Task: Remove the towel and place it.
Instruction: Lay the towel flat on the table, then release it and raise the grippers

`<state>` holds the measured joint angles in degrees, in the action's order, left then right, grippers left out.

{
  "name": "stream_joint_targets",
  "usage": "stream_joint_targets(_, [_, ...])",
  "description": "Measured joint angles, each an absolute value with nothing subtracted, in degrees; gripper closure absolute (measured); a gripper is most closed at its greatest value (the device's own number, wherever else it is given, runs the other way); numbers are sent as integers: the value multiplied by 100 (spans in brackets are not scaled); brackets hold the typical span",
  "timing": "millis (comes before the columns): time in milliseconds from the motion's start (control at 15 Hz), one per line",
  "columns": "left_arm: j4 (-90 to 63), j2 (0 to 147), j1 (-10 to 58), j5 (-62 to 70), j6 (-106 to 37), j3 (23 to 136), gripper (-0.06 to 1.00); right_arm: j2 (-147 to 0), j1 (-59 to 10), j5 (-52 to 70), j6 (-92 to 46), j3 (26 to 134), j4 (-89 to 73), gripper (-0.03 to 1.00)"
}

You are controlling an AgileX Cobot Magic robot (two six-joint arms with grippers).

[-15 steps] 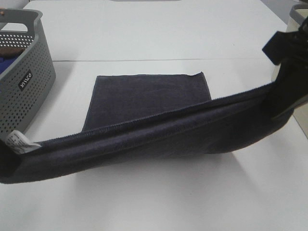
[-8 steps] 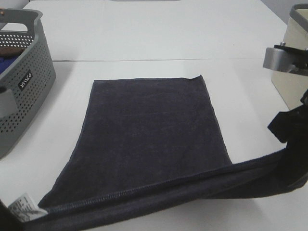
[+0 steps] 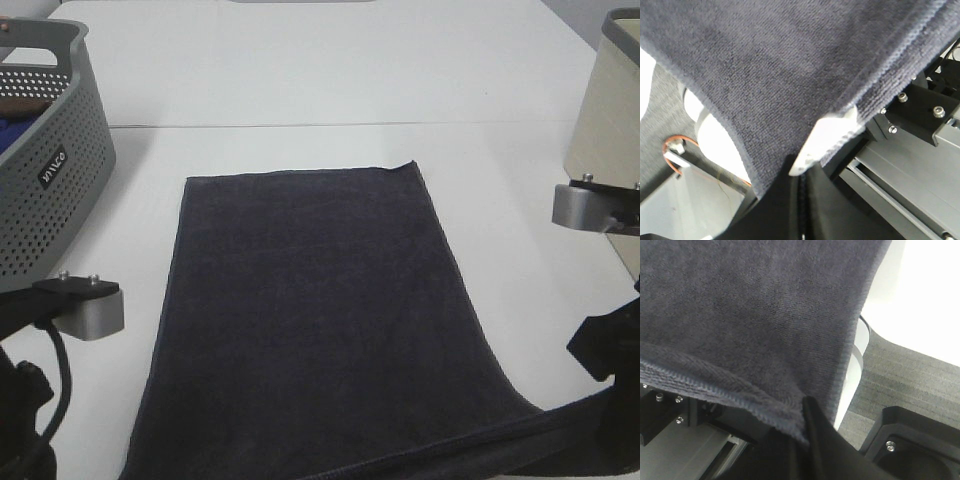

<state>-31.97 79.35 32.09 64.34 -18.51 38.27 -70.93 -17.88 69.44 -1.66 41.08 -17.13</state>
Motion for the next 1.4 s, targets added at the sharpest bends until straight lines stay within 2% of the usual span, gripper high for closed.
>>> stream_joint_targets(733, [-3117, 8508, 3209, 6474, -1845, 3873, 94, -8566, -1782, 6904, -355, 4028, -1851, 96])
stream_joint_targets(1400, [-2681, 10118, 3209, 6755, -1828, 4893, 94, -9700, -1725, 6772, -934, 4022, -1868, 96])
